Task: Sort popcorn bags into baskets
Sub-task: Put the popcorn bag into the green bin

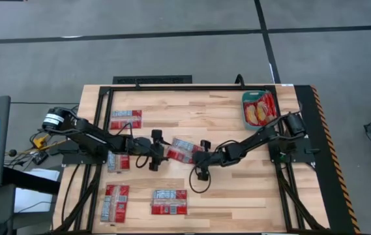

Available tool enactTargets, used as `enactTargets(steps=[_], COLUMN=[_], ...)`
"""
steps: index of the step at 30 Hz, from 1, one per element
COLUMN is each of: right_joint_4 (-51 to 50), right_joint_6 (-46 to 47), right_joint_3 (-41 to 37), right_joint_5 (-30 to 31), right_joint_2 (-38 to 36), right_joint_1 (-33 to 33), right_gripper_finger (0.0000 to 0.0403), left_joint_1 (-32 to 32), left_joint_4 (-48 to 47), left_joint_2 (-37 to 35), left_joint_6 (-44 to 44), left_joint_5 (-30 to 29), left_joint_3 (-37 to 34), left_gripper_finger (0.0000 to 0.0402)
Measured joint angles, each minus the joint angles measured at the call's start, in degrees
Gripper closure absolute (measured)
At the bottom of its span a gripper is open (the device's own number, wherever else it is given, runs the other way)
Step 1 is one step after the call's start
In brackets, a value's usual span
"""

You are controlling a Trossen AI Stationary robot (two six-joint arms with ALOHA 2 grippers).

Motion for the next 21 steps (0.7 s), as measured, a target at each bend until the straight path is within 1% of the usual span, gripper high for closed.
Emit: enactTargets(steps=[1, 2, 5, 6, 9, 11, 15, 17, 21], right_joint_4=[-0.2, -0.2, -2.4, -2.9, -3.3, -2.8, -2.5, -2.5, -1.8], right_joint_6=[0.3, 0.9, 4.5, 5.2, 5.7, 5.7, 5.5, 5.4, 5.1], right_joint_3=[-0.1, -0.2, -0.5, -0.6, -0.5, -1.0, -2.7, -3.1, -4.1], right_joint_5=[-0.9, -2.1, -8.5, -11.5, -19.7, -24.5, -33.3, -35.0, -35.3], right_joint_2=[-0.6, -1.4, -5.3, -6.7, -12.1, -15.6, -20.7, -22.9, -25.8], right_joint_1=[0.0, -0.2, -1.7, -2.3, -4.0, -5.2, -7.8, -8.8, -9.7], right_gripper_finger=[0.0377, 0.0383, 0.0389, 0.0394, 0.0396, 0.0398, 0.0399, 0.0399, 0.0399], left_joint_1=[-0.3, -0.7, -2.4, -3.0, -4.8, -5.6, -6.2, -6.2, -6.1], left_joint_4=[0.1, 0.3, 0.4, 0.6, 0.3, 0.4, 0.6, 0.7, 0.2], left_joint_2=[0.0, 0.0, 0.0, 0.0, -0.1, -0.1, -0.1, -0.2, -0.2], left_joint_6=[1.4, 2.8, 7.8, 9.2, 12.0, 13.1, 12.4, 10.9, 7.9], left_joint_5=[0.2, 0.3, 1.2, 0.5, -4.0, -5.9, -4.4, -4.0, 0.1], left_joint_3=[0.0, 0.0, 0.0, 0.0, 0.9, 2.0, 4.3, 5.2, 6.1], left_gripper_finger=[0.0129, 0.0129, 0.0129, 0.0129, 0.0129, 0.0129, 0.0129, 0.0129, 0.0129])
